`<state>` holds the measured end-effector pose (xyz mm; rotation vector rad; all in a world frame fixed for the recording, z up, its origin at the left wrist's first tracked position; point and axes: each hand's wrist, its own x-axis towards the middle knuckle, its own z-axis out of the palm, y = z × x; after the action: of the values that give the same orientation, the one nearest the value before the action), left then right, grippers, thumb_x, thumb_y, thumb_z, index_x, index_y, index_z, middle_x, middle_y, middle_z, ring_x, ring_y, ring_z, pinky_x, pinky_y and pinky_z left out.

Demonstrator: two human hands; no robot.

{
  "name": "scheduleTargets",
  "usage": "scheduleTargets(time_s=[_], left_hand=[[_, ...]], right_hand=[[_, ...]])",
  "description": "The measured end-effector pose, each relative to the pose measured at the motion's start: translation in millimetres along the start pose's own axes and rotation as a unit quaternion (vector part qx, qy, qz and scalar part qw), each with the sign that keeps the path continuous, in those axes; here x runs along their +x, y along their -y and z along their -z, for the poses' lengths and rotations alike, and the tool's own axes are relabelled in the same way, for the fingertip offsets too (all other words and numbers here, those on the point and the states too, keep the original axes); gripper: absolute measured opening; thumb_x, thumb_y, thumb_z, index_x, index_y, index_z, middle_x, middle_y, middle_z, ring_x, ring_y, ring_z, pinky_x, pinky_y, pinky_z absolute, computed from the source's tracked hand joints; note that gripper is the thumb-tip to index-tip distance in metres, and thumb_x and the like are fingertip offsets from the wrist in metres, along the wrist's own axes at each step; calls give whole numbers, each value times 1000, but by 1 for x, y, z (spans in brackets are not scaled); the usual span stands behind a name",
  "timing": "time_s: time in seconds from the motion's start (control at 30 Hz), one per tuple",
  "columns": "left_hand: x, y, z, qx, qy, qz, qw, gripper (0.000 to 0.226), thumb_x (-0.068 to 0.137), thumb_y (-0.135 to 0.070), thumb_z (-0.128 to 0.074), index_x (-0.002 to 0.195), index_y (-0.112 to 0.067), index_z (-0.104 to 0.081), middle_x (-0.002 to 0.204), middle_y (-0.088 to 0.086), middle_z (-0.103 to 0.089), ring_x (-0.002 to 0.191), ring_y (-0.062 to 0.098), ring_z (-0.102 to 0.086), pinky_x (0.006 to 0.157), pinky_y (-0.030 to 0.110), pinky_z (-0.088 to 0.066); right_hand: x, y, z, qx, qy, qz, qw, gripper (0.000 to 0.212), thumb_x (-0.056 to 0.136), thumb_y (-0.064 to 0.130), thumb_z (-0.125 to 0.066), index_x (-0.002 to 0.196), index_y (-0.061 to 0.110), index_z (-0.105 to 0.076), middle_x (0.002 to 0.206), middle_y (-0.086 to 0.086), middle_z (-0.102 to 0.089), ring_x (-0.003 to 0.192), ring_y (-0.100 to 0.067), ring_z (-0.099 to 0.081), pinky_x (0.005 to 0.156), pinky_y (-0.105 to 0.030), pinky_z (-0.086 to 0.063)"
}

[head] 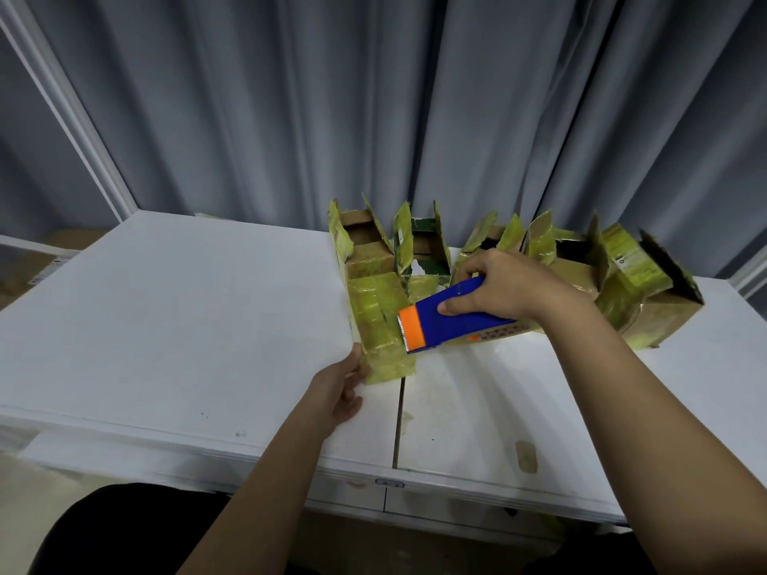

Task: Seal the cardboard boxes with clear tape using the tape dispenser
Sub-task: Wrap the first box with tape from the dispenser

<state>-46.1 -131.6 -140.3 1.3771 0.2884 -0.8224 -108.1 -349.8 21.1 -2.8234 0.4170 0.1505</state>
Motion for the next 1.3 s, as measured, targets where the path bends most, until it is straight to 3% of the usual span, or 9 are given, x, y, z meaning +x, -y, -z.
scheduleTargets(time_s=[0.1,0.17,0.27,0.4,0.6,0.73,0.93,1.03,1.3], left_hand=[[2,-4,16,303,-128,-129,935,31,88,-35,-64,102,-10,-54,97,8,-60,73,20,-55,65,30,-45],[-2,-13,17,351,-185,-266,878,22,91,-21,-59,110,-10,-55,108,12,-57,95,28,-59,80,33,-44],[-11,-37,-12,365,-120,-432,816,29,98,-12,-44,125,-7,-54,125,10,-53,121,25,-48,101,32,-35],[4,-55,-54,555,-50,-399,728,46,104,-28,-26,148,-14,-29,156,6,-23,146,23,-13,118,39,-10],[32,-47,-51,680,-63,-352,640,53,104,-34,-17,152,-17,-8,161,2,-5,148,21,0,118,47,-4],[37,-43,-31,704,-75,-367,603,61,96,-45,-3,153,-23,-7,161,-1,-5,148,18,-1,116,51,-1],[39,-45,-39,717,-64,-373,586,66,93,-52,0,152,-25,-11,161,-1,-6,148,18,-3,114,54,7],[38,-47,-37,713,-52,-377,589,86,81,-68,11,152,-26,-11,161,-1,-6,148,18,-2,113,55,10],[33,-63,-39,749,0,-330,575,68,93,-63,-13,152,-31,-3,160,-5,6,147,14,8,107,57,21]], right_hand=[[-1,2,2,-13,-2,-3,1000,47,70,66,-69,98,30,-61,101,6,-62,92,-14,-59,81,-40,-56],[-2,1,3,-16,0,-4,1000,47,71,65,-69,100,29,-60,102,6,-62,93,-15,-60,81,-39,-56],[-3,-1,2,-7,5,-8,1000,47,71,64,-70,101,28,-60,104,6,-61,94,-15,-60,82,-39,-56],[-4,-5,0,-18,2,-4,1000,51,73,64,-68,107,27,-63,106,6,-61,93,-14,-59,82,-38,-55],[4,-30,-9,76,49,-36,995,45,72,61,-71,91,21,-70,87,3,-67,81,-14,-63,70,-29,-52],[9,-43,-21,162,85,-55,981,48,74,62,-68,96,19,-66,89,1,-70,79,-13,-66,70,-26,-51],[12,-67,-21,219,97,-67,969,62,63,68,-68,100,18,-68,88,1,-74,80,-16,-71,78,-31,-58],[11,-71,-20,238,90,-71,964,68,54,69,-67,97,17,-69,86,0,-74,78,-16,-71,73,-30,-57],[-6,-82,-20,261,68,-85,959,65,60,68,-64,99,16,-65,89,-1,-73,80,-16,-70,72,-28,-56]])
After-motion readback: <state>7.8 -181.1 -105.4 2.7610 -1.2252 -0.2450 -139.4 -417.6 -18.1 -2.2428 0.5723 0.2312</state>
